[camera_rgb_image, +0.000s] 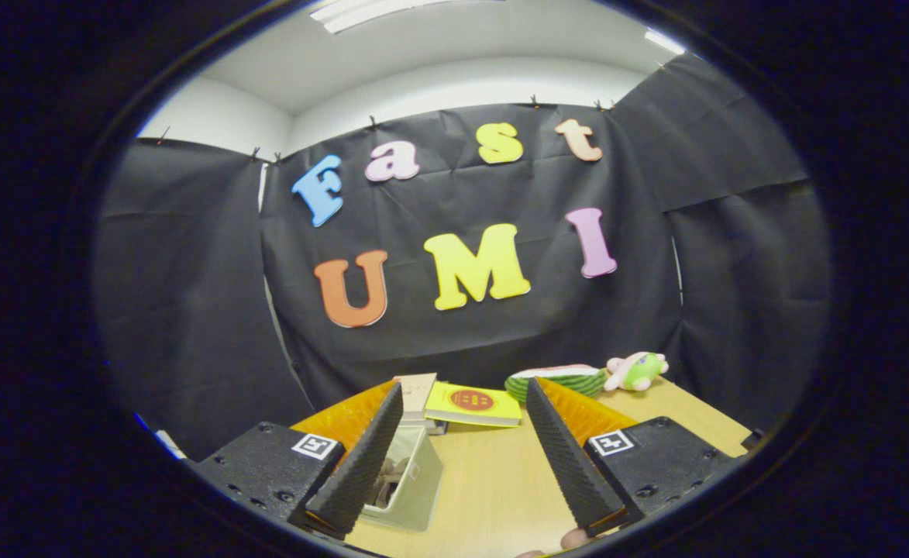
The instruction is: Open the storage box then place both shoes into the box .Put the left shoe in first, then the right shoe, with the right side of both shoes facing outward in a uniform manner.
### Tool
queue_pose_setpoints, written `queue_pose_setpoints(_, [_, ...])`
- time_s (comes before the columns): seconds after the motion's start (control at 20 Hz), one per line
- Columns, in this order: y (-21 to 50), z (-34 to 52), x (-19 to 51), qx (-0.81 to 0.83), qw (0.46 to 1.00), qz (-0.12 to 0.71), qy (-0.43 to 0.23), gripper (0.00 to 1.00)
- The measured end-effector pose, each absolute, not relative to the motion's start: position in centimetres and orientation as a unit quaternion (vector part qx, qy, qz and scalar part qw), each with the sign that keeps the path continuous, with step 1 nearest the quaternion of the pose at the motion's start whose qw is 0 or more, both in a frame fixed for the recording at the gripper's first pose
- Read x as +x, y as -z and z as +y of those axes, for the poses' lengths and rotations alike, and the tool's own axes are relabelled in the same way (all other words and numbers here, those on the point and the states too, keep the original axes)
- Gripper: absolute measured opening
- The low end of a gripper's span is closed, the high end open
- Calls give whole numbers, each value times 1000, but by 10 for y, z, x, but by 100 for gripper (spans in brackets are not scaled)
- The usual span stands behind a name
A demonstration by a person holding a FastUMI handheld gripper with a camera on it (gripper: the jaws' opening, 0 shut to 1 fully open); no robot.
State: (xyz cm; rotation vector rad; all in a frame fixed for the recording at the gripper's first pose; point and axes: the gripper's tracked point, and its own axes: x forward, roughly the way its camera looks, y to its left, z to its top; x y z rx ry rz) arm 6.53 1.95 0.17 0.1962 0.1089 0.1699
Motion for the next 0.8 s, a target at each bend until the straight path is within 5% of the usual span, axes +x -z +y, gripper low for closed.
queue_pose_setpoints(0.8, [-19,51,36,-39,989,31,-138,100])
